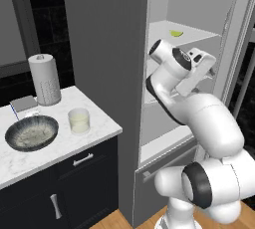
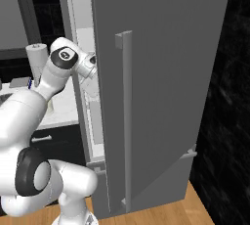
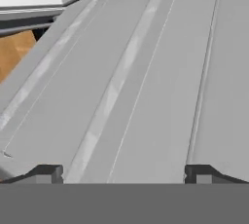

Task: Grab a lemon wedge from the fridge and one ice cube from the ice bowl, and put them in the glass of lemonade.

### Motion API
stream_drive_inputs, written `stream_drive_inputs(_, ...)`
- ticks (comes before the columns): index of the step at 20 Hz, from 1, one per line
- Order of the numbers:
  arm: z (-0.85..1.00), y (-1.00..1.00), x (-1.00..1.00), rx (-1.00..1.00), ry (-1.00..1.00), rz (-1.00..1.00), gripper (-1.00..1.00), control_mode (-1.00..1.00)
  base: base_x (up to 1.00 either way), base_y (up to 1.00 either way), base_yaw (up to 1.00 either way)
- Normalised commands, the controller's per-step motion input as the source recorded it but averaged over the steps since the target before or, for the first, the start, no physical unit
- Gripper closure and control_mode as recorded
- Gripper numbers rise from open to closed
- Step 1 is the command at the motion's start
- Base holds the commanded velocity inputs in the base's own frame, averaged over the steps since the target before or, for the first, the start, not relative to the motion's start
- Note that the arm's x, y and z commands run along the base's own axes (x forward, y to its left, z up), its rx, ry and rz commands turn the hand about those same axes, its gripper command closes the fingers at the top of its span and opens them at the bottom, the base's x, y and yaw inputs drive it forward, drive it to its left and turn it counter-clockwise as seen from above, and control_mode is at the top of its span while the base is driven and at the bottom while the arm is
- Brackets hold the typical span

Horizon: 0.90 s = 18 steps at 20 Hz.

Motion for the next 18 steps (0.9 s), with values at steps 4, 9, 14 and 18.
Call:
stream_drive_inputs(4,0.0,-0.8,0.0,-0.05,0.02,-0.19,-1.0,-1.0,0.0,0.0,0.0)
stream_drive_inputs(9,0.0,-0.98,-0.05,-0.02,0.03,-0.22,-1.0,-1.0,0.0,0.0,0.0)
stream_drive_inputs(14,0.0,-0.98,-0.07,0.0,0.02,-0.22,-1.0,-1.0,0.0,0.0,0.0)
stream_drive_inputs(18,-0.01,-0.77,-0.1,0.0,0.0,-0.2,-1.0,-1.0,0.0,0.0,0.0)
